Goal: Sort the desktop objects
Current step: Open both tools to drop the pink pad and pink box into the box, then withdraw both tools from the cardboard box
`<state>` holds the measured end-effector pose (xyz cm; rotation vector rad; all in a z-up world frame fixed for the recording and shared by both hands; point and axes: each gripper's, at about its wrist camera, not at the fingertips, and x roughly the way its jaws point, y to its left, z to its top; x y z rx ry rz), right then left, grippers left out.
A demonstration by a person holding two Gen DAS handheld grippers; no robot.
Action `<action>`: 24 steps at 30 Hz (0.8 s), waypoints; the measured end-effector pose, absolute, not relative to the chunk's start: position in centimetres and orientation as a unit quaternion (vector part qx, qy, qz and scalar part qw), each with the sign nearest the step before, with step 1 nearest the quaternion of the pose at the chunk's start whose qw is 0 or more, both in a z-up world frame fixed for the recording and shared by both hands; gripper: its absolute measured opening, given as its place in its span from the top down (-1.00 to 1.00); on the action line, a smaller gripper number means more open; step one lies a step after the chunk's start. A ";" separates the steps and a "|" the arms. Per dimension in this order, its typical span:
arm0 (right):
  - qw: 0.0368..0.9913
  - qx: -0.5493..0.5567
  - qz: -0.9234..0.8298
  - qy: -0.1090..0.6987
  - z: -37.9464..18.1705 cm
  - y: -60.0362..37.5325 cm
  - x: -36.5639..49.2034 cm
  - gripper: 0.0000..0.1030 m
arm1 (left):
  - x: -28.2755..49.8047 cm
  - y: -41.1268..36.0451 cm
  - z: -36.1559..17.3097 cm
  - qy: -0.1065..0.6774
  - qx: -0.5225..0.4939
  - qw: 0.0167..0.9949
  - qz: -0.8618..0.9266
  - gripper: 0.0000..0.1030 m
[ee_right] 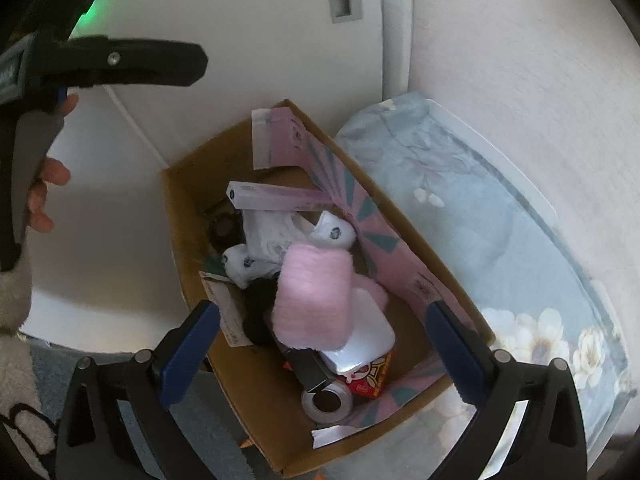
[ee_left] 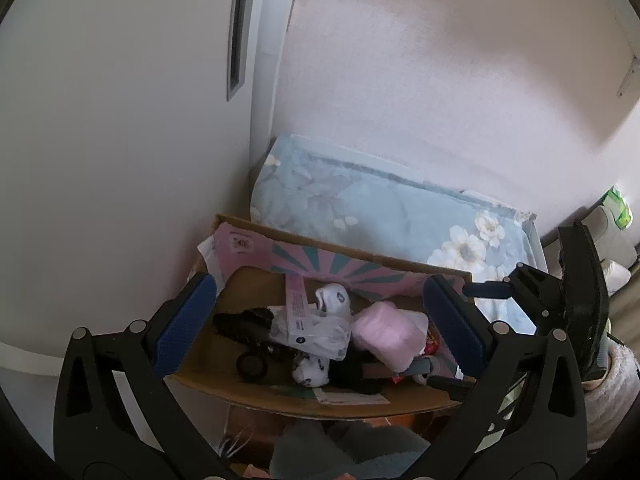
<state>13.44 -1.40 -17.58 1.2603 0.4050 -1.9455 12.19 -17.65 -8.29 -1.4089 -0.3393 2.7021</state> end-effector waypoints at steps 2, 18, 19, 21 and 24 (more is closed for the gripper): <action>0.382 0.494 -0.768 0.142 -17.0 -0.9 13.3 -0.98 | 12.3 -17.5 -8.2 -0.108 -0.457 0.042 0.882 -1.00; 0.127 0.506 -0.852 0.034 -8.8 7.0 12.6 -0.98 | 9.6 -12.5 -2.6 -0.040 -0.444 0.075 0.892 -1.00; 0.103 0.505 -0.856 0.023 -8.2 7.7 12.6 -0.98 | 9.3 -12.1 -2.1 -0.041 -0.438 0.078 0.894 -1.00; 0.050 0.502 -0.864 0.008 -7.0 9.3 12.7 -0.99 | 8.8 -11.2 -1.1 -0.040 -0.426 0.083 0.900 -1.00; 0.007 0.488 -0.873 -0.008 -5.7 10.8 13.1 -0.99 | 8.2 -9.9 0.1 -0.030 -0.414 0.085 0.906 -1.00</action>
